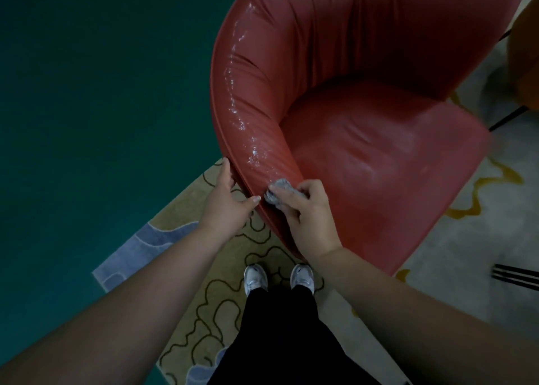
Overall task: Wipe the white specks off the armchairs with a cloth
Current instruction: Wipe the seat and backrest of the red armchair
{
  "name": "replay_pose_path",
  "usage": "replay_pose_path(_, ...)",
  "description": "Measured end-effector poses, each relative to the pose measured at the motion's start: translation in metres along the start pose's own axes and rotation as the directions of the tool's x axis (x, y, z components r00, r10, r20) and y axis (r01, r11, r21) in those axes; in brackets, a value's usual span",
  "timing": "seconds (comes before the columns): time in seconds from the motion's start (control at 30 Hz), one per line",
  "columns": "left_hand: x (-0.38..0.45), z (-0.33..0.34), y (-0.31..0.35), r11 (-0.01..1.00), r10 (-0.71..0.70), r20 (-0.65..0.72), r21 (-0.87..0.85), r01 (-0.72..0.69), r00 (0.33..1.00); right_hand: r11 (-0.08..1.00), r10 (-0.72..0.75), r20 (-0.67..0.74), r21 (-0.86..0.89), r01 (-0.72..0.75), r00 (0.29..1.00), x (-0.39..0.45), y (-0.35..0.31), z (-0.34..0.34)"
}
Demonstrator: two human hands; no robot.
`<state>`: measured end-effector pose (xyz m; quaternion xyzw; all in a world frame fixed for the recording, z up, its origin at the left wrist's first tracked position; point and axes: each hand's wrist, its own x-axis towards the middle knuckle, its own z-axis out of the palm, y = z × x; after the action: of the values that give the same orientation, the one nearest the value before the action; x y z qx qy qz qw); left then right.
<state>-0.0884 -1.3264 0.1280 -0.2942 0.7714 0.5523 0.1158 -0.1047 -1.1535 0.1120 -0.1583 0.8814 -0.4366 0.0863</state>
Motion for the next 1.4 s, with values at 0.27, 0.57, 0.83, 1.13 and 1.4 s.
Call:
replay_pose_path(0.27, 0.009, -0.007, 0.010, 0.998, -0.045, 0.005, -0.052, 0.045, 0.999, 0.989, -0.141, 0.035, -0.038, 0.142, 0.989, -0.033, 0.020, -0.009)
replay_pose_path(0.57, 0.004, -0.003, 0.007, 0.998, -0.022, -0.025, -0.063, 0.020, 0.999, 0.994, -0.107, 0.057, 0.013, 0.107, 0.993, 0.033, 0.010, 0.002)
replay_pose_path(0.83, 0.005, 0.000, 0.005, 0.998, -0.047, -0.070, -0.036, 0.045, 0.996, 0.991, -0.133, 0.055, -0.009, 0.133, 0.990, 0.053, 0.004, 0.009)
replay_pose_path(1.13, 0.005, 0.003, 0.011, 0.998, -0.066, -0.090, 0.000, 0.066, 0.994, 0.964, -0.260, 0.128, -0.031, 0.265, 0.957, 0.045, 0.006, -0.001)
replay_pose_path(1.4, 0.004, 0.003, -0.003, 0.988, -0.031, -0.090, -0.153, 0.017, 0.995, 0.960, -0.271, 0.106, -0.035, 0.276, 0.957, 0.122, -0.022, 0.023)
